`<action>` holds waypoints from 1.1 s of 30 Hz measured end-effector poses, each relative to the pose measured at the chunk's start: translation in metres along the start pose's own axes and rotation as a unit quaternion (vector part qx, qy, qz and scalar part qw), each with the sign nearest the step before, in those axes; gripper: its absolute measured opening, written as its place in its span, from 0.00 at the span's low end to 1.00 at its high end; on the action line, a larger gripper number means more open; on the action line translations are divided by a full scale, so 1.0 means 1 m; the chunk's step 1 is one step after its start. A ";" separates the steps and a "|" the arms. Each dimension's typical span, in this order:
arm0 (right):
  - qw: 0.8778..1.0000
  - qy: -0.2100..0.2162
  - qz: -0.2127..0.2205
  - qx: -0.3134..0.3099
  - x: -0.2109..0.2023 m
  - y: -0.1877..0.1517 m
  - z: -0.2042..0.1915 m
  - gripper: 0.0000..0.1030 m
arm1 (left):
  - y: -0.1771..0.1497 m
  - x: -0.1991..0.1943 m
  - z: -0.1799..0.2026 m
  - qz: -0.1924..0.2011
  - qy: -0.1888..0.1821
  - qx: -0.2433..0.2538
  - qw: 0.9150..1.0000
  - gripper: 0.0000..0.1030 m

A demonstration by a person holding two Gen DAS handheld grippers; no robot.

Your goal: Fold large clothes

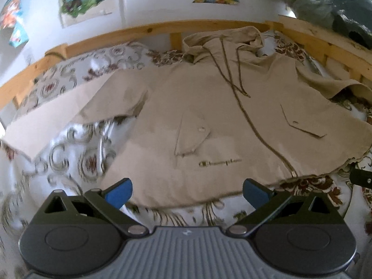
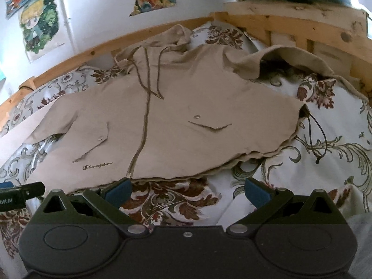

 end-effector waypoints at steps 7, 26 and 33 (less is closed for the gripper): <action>1.000 0.015 0.013 0.025 -0.011 0.020 0.020 0.99 | 0.053 -0.004 0.011 -0.003 -0.013 -0.012 1.000 0.99; 0.989 -0.021 0.059 0.132 -0.021 0.061 0.102 1.00 | 0.106 0.054 0.134 -0.061 -0.020 0.123 0.990 0.99; 0.980 -0.028 0.121 0.153 -0.023 0.054 0.119 1.00 | 0.080 0.091 0.150 -0.071 -0.062 0.105 0.990 0.99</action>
Point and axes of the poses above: each gripper's, at about its wrist camera, not at the fingertips, and x roughly the way its jaws point, z to its right, y to its top, the point moved 5 cm from there along x, roughly the way its jaws point, and after that the axes turned 10 degrees about -x, right-handed, at the moved point
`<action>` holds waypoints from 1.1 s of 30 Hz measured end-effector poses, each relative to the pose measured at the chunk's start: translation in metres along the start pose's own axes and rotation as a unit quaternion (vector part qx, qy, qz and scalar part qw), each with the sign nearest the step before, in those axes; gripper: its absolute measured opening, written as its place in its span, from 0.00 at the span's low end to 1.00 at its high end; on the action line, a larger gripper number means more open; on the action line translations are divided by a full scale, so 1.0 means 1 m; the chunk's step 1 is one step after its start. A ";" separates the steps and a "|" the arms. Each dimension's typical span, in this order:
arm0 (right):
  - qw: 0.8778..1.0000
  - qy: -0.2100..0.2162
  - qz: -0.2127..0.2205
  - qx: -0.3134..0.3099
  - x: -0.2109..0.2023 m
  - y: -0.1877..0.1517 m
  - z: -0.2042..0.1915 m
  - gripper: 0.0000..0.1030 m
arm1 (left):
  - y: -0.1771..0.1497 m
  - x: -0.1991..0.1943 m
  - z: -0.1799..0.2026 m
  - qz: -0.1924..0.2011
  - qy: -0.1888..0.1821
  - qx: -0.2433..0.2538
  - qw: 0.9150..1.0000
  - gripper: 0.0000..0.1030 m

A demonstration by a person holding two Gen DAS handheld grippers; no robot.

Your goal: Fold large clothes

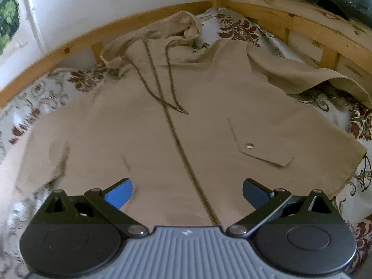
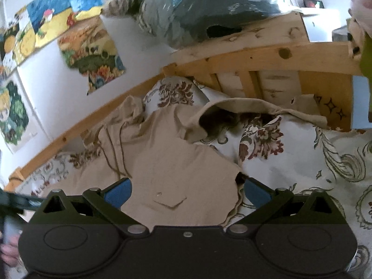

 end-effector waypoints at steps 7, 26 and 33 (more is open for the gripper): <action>0.998 -0.021 0.010 0.060 0.018 0.001 0.021 1.00 | -0.030 0.025 -0.013 -0.019 -0.009 -0.003 1.000 0.99; 0.994 -0.013 0.017 0.107 0.043 0.007 0.037 1.00 | -0.036 0.021 -0.016 0.020 -0.022 0.001 1.000 0.99; 0.991 -0.059 0.060 0.100 0.066 0.033 0.058 1.00 | -0.042 0.018 -0.014 0.026 -0.029 0.020 0.999 1.00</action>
Point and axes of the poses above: each gripper's, at about its wrist camera, not at the fingertips, and x roughly the way its jaws point, z to its right, y to its top, the point moved 5 cm from there along x, roughly the way its jaws point, and after that the axes turned 10 degrees about -x, right-handed, at the moved point
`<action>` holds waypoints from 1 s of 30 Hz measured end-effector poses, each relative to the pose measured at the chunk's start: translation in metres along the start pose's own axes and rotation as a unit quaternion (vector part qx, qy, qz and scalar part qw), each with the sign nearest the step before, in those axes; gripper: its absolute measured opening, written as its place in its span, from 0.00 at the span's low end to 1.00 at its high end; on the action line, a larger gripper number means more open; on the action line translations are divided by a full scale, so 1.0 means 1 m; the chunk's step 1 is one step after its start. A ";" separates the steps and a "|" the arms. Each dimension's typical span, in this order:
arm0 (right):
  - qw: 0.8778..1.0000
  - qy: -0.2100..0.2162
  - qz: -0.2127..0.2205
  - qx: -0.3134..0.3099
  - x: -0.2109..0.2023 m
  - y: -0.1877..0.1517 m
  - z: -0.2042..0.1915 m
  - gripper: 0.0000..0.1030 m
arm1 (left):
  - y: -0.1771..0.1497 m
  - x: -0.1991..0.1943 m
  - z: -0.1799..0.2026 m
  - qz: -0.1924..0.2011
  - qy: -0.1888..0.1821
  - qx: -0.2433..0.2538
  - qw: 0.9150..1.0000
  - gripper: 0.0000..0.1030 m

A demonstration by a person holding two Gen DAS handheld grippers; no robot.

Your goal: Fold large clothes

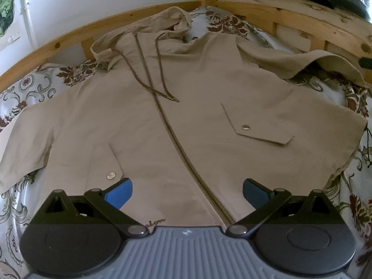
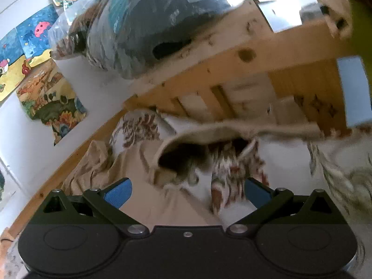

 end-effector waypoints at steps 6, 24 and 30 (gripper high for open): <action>1.000 -0.008 0.016 0.013 0.011 -0.001 0.009 1.00 | 0.000 0.004 -0.003 0.003 0.005 0.000 1.000 1.00; 0.984 0.025 0.029 0.173 0.024 0.018 0.055 0.96 | -0.013 0.006 -0.024 -0.012 0.019 -0.003 1.000 1.00; 0.974 0.040 -0.006 0.222 0.069 0.045 0.049 0.82 | -0.013 0.003 -0.049 -0.011 0.040 -0.018 0.999 1.00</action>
Point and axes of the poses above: each gripper's, at about its wrist camera, not at the fingertips, and x roughly the way its jaws point, z to its right, y to its top, the point moved 5 cm from there along x, roughly the way its jaws point, and after that the axes turned 10 degrees about -x, right-handed, at the moved point
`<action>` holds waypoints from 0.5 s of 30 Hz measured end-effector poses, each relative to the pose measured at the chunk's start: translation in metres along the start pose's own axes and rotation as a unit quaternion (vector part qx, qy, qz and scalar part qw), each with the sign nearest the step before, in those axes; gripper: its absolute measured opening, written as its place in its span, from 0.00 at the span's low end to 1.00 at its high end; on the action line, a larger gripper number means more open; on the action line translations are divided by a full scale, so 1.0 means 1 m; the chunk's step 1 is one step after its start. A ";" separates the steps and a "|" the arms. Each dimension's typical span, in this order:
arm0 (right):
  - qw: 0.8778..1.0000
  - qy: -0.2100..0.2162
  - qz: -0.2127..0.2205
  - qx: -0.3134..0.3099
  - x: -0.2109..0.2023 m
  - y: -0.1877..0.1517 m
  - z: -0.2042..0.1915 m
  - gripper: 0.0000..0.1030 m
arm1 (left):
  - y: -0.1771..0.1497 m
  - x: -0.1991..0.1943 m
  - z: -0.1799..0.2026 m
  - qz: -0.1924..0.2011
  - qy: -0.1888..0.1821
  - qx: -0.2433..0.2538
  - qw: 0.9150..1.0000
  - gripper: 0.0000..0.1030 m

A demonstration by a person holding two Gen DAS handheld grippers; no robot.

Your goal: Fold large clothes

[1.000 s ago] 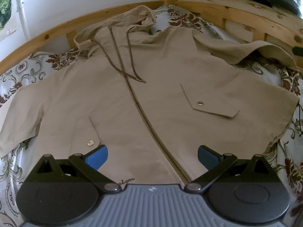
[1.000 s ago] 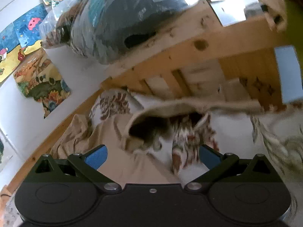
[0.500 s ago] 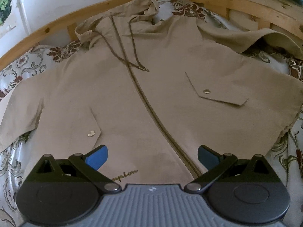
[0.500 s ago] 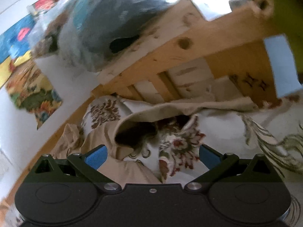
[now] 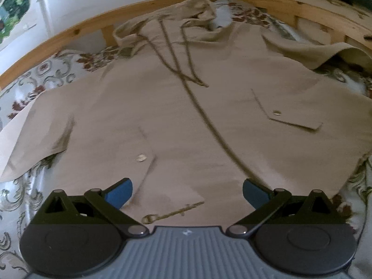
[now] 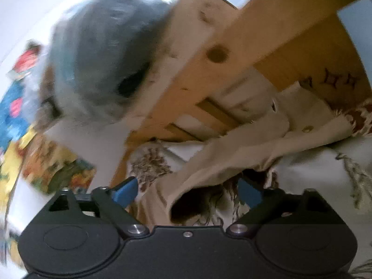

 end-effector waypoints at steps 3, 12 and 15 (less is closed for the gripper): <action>0.998 -0.055 0.002 0.025 0.020 0.010 0.003 0.60 | 0.002 -0.001 -0.017 0.000 0.011 -0.014 1.000 1.00; 0.973 -0.136 0.110 -0.149 0.037 0.013 -0.053 0.06 | 0.006 -0.009 -0.072 0.010 0.045 -0.041 0.998 1.00; 0.931 -0.086 0.154 -0.321 0.046 -0.002 -0.125 0.05 | 0.008 -0.010 -0.091 0.011 0.057 -0.051 0.997 1.00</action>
Point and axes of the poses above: each gripper's, at about its wrist camera, not at the fingertips, and x roughly the way its jaws point, z to its right, y to its top, the point moved 5 cm from there along x, roughly the way its jaws point, and after that the axes turned 10 degrees about -x, right-handed, at the moved point
